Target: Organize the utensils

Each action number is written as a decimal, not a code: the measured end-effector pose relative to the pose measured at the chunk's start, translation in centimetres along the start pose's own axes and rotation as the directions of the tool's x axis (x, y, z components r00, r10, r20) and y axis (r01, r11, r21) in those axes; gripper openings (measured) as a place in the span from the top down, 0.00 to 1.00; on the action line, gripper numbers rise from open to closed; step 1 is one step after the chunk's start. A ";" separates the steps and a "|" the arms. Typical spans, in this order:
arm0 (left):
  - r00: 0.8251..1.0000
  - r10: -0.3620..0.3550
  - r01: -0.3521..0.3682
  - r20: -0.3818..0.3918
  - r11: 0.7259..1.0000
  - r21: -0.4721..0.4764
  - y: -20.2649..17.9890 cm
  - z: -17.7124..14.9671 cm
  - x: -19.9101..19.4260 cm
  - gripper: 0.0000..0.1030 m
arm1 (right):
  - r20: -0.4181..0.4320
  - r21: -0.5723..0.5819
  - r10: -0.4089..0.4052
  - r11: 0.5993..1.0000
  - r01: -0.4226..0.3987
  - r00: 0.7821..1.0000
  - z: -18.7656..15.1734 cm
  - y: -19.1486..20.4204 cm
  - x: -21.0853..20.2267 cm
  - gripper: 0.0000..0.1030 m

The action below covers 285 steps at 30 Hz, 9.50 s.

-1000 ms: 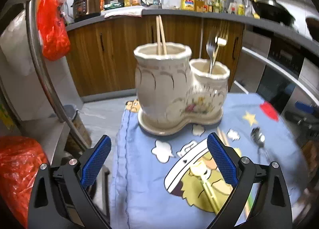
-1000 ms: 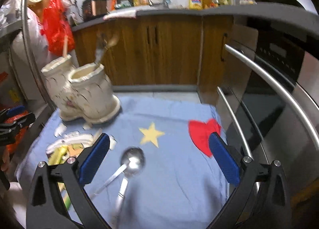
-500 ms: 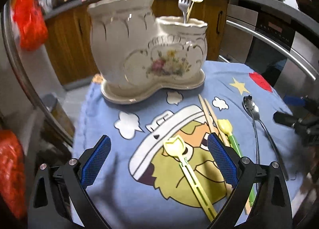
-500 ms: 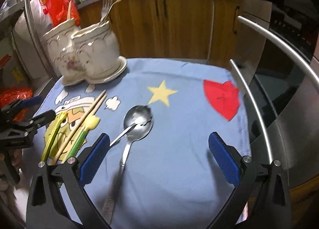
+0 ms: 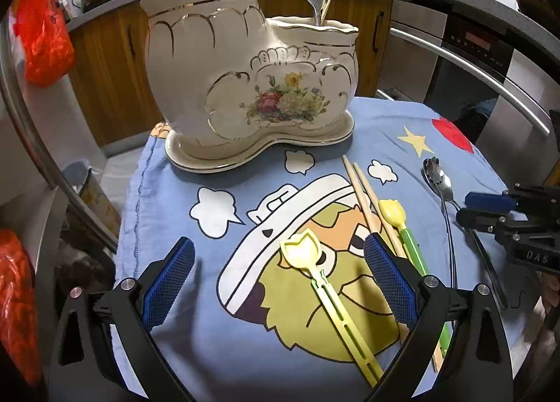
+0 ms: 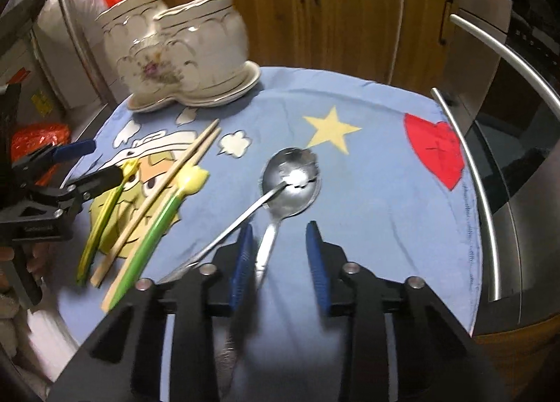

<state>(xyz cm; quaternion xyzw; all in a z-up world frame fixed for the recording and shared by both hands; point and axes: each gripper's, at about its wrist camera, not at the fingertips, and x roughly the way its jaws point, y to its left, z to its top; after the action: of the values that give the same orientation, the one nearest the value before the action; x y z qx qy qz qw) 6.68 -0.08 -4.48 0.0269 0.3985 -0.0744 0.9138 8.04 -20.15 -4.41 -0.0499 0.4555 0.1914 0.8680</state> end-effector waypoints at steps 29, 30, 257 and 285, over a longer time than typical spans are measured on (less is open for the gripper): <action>0.936 -0.339 0.347 -0.097 0.934 0.085 -5.1 2.2 -0.5 0.25 | 0.114 0.086 0.020 0.996 -0.029 0.993 0.4 -0.2 -1.4 0.95; 0.934 -0.340 0.351 -0.110 0.929 0.112 -5.9 2.2 -0.3 0.30 | 0.117 0.089 0.026 0.995 -0.036 0.993 0.4 -0.3 -1.4 0.95; 0.886 -0.238 0.206 0.399 0.971 0.123 10.8 8.2 -6.0 0.52 | 0.650 -0.029 0.276 0.940 -0.340 0.708 23.2 8.2 -8.0 0.98; 0.939 -0.142 0.128 0.313 0.990 0.064 10.4 5.9 -6.1 0.52 | 0.378 -0.018 0.262 0.961 -0.276 0.888 19.9 11.1 -0.1 0.81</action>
<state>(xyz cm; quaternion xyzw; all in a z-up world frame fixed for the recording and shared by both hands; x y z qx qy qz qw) 8.48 10.26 3.88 0.0066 0.2460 -0.1486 0.9578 19.13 -4.73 8.21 0.0671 0.2861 0.3075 0.9050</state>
